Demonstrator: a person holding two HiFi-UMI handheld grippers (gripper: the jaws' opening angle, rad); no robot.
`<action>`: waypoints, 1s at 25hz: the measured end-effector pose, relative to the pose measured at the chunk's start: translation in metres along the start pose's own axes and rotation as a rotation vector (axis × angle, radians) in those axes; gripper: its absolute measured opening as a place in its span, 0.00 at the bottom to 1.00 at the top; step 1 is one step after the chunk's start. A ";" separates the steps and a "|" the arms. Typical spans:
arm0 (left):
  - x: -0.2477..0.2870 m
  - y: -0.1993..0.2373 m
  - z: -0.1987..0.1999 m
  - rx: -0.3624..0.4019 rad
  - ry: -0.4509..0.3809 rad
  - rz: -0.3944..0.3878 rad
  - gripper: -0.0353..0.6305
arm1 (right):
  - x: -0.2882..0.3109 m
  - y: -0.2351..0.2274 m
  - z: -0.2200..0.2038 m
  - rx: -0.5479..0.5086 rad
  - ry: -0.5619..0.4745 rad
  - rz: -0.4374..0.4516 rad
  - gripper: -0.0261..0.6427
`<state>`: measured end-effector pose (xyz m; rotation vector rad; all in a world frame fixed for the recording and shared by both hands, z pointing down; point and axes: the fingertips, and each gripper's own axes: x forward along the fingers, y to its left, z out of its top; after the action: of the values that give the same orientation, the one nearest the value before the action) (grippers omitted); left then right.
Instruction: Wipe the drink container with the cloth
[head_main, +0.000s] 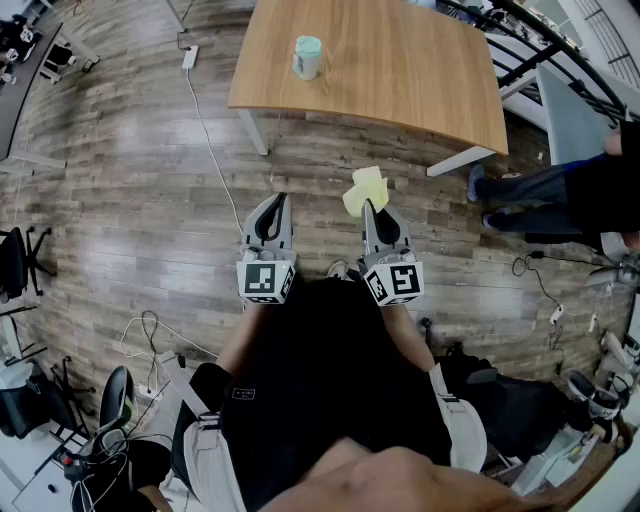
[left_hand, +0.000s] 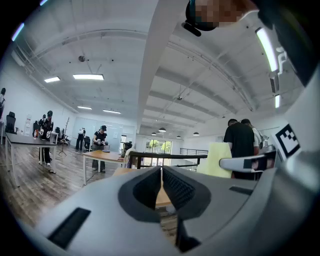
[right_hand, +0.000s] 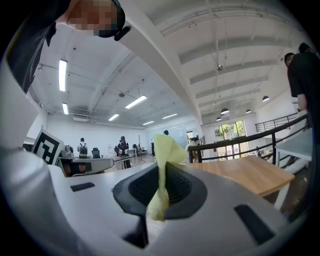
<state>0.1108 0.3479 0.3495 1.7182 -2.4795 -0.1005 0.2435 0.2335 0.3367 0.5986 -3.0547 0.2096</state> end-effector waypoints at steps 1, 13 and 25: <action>0.000 0.000 0.000 0.003 0.001 0.001 0.09 | 0.000 0.000 -0.001 0.004 0.001 -0.001 0.10; -0.004 0.000 -0.001 -0.001 -0.003 -0.006 0.09 | -0.004 0.006 0.000 0.006 -0.012 -0.003 0.10; -0.011 0.024 -0.001 0.005 -0.002 -0.046 0.09 | 0.006 0.031 -0.005 0.007 -0.019 -0.038 0.10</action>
<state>0.0926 0.3669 0.3529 1.7784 -2.4446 -0.1004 0.2263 0.2600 0.3378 0.6620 -3.0586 0.2144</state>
